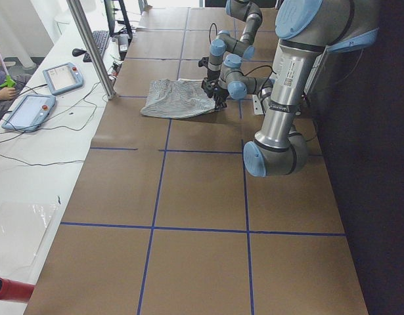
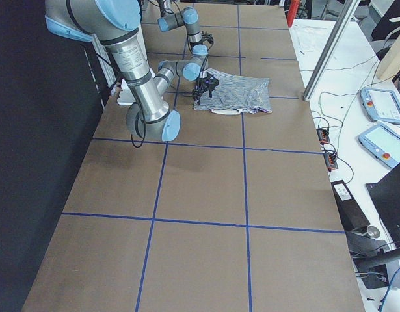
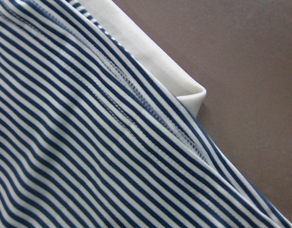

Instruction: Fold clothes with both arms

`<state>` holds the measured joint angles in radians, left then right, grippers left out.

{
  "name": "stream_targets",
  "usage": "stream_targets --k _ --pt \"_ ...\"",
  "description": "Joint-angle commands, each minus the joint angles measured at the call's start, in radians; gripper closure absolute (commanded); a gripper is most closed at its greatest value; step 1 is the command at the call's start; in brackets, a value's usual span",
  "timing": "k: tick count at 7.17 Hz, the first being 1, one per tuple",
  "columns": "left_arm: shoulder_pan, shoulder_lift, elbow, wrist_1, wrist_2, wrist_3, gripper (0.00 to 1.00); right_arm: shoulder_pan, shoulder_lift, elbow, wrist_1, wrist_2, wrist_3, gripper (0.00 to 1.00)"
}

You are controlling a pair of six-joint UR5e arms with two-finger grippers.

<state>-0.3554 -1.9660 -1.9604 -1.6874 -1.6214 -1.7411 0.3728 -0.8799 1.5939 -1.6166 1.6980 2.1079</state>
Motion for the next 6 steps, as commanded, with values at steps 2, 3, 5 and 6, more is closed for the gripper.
stream_targets --k 2,3,5,6 --pt "0.000 -0.001 0.000 0.000 0.000 0.000 1.00 0.000 -0.001 0.000 0.000 0.003 0.001 0.27" --pt "0.000 0.001 0.000 0.000 0.000 0.000 1.00 0.000 -0.001 0.000 0.001 0.003 0.000 0.58" --pt "-0.002 0.001 0.000 0.000 0.000 0.000 1.00 0.000 0.001 0.003 0.001 0.003 0.001 1.00" --pt "-0.002 0.001 0.000 0.000 0.000 0.000 1.00 0.000 0.001 0.006 -0.005 0.002 0.006 1.00"
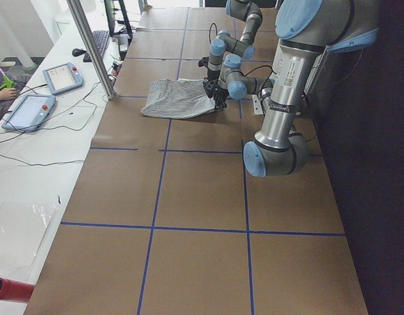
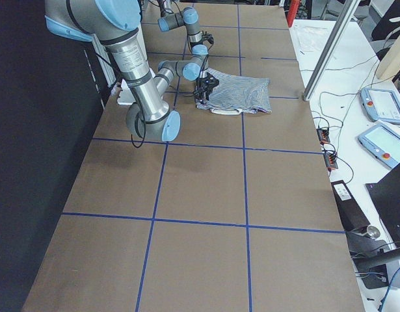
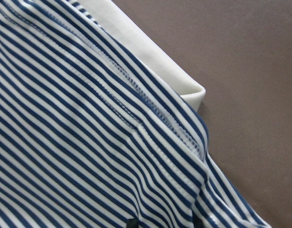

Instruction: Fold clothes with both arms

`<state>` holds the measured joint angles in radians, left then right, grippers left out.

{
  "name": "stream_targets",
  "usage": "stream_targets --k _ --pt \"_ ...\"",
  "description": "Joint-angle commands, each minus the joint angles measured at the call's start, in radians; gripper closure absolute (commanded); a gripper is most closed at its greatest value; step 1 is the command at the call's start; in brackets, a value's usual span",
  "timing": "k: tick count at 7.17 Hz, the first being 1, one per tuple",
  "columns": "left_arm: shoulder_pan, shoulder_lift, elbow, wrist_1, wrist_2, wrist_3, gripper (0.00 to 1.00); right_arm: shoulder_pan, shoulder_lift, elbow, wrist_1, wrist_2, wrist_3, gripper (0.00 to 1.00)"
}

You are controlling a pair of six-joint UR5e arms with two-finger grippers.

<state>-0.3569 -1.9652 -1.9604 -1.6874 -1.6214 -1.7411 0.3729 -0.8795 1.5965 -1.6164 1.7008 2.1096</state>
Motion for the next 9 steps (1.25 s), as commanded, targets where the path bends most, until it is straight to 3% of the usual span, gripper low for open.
stream_targets --k 1,5,7,9 --pt "-0.002 0.000 0.000 0.000 0.000 0.000 1.00 -0.002 0.001 0.002 -0.005 0.000 0.003 1.00" --pt "-0.005 0.002 -0.017 0.000 -0.002 0.000 1.00 0.000 -0.010 0.034 0.004 0.019 -0.008 1.00" --pt "0.025 0.000 -0.116 0.100 -0.012 -0.012 1.00 -0.018 -0.097 0.196 0.004 0.055 -0.077 1.00" --pt "0.163 0.003 -0.245 0.193 -0.051 -0.040 1.00 -0.099 -0.156 0.342 -0.003 0.069 -0.082 1.00"
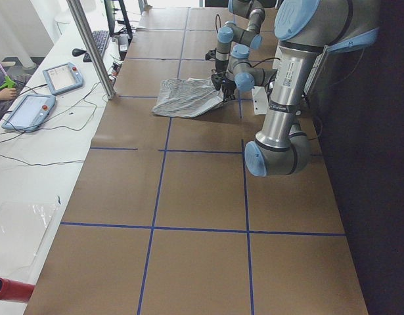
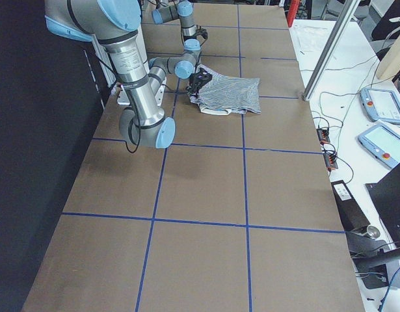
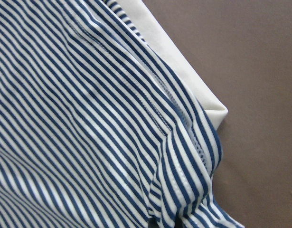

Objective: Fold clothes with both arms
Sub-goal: 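Lift the near edge with both grippers and fold it toward the far edge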

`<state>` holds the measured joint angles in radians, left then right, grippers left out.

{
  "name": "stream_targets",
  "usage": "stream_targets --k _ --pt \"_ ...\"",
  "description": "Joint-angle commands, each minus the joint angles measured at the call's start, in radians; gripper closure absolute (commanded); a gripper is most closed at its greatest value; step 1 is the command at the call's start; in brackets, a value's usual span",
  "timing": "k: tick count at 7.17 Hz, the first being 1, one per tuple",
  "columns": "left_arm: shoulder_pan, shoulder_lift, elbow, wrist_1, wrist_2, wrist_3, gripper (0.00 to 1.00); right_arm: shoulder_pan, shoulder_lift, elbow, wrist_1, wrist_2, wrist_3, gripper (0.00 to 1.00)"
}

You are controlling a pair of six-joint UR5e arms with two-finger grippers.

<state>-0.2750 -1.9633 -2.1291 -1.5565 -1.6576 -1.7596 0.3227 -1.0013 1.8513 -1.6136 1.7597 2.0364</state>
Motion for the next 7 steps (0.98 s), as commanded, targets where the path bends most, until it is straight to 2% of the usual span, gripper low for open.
stream_targets --k 1,2,4,7 --pt "0.142 0.001 -0.080 0.062 -0.011 -0.074 1.00 -0.077 -0.033 0.097 -0.006 0.015 -0.008 1.00" --pt "0.145 0.003 -0.089 0.064 -0.013 -0.078 1.00 -0.096 -0.031 0.088 0.000 0.017 -0.010 1.00" --pt "0.110 0.000 -0.097 0.064 -0.016 -0.061 1.00 -0.045 -0.027 0.077 0.006 0.006 -0.103 1.00" --pt "-0.120 -0.028 -0.072 0.061 -0.100 0.080 1.00 0.111 -0.005 0.069 0.003 0.065 -0.232 1.00"
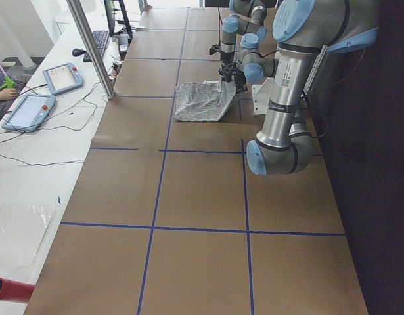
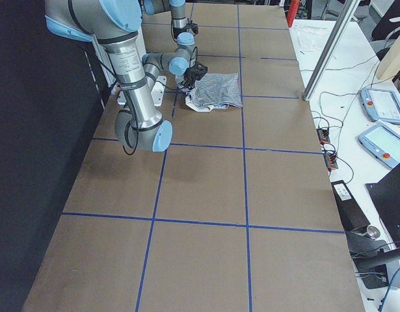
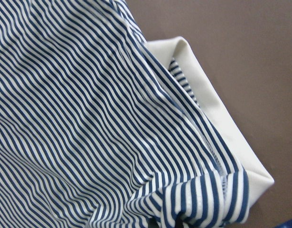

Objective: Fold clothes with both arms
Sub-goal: 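Lift the near edge with both grippers and fold it toward the far edge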

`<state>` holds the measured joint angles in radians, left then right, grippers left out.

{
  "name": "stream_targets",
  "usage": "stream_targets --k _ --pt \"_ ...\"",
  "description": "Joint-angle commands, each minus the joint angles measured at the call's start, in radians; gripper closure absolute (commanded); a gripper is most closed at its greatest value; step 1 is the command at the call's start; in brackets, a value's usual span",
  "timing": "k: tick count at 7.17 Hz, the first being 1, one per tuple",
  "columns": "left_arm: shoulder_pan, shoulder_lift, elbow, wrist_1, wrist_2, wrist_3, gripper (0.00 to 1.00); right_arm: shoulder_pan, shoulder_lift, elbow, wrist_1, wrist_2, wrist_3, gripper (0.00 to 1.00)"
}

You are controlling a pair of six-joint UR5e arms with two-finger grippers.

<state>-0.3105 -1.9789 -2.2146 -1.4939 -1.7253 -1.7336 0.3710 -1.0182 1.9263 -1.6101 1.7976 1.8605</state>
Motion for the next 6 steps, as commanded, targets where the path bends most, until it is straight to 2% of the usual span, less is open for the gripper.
stream_targets --k 1,3,5,6 --pt "-0.140 -0.055 0.060 -0.005 -0.033 0.083 1.00 0.089 0.048 -0.056 0.001 0.028 -0.084 1.00" --pt "-0.179 -0.080 0.146 -0.038 -0.034 0.145 1.00 0.111 0.108 -0.191 0.040 0.013 -0.179 1.00" --pt "-0.193 -0.078 0.243 -0.126 -0.031 0.147 1.00 0.147 0.137 -0.348 0.239 0.005 -0.187 1.00" --pt "-0.193 -0.078 0.271 -0.150 -0.031 0.144 1.00 0.166 0.170 -0.404 0.255 -0.003 -0.193 1.00"
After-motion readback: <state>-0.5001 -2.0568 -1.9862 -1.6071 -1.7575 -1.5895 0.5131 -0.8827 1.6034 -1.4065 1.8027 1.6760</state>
